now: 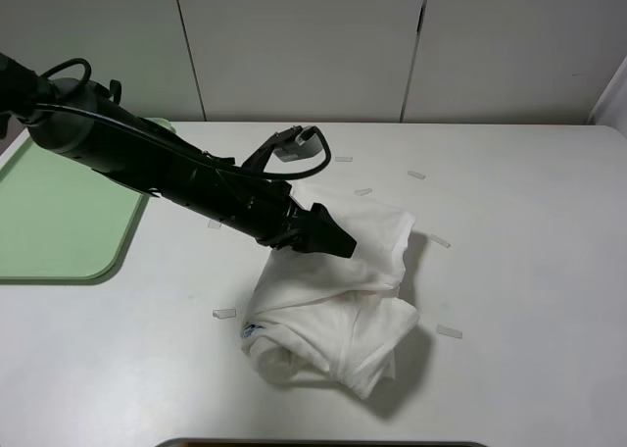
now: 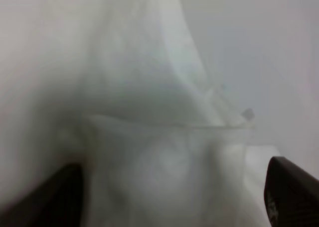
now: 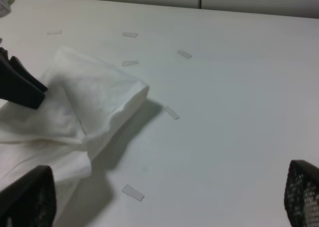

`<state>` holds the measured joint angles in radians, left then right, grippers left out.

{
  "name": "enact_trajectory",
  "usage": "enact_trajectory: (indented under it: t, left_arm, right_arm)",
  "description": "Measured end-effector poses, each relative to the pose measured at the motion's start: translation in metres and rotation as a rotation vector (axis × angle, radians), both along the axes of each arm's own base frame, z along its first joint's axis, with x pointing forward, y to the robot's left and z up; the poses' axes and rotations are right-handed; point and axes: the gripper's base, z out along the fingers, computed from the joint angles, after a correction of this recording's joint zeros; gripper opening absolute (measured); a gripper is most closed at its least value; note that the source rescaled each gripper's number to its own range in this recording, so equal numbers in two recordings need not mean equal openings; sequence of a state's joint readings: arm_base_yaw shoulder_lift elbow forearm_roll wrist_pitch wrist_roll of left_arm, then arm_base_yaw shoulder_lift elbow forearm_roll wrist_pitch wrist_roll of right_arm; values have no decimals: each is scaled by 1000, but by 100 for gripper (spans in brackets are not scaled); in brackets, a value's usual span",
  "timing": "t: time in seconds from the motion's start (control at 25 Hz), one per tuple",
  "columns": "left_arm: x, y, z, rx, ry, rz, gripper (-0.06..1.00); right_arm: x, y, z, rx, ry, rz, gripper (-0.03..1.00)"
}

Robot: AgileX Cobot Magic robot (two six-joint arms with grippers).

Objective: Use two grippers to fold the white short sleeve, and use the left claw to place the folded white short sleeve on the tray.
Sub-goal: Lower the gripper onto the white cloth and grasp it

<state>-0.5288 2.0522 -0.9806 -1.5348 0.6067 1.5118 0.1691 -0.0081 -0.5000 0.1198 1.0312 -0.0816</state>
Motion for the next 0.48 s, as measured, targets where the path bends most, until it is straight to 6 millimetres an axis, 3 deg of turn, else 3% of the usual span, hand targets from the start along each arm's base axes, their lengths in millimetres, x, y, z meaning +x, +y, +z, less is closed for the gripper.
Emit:
enact_trajectory:
  t: [0.28,0.36,0.48]
  left_arm:
    - [-21,-17,3,-43,27,-129,67]
    - [-24,-20,4,-49,30,-149,59]
    - [-27,-23,4,-48,31,-162,37]
  right_arm:
    - [0,0,0,0,0,0,100]
    - [0,0,0,0,0,0,100]
    - [0,0,0,0,0,0,100]
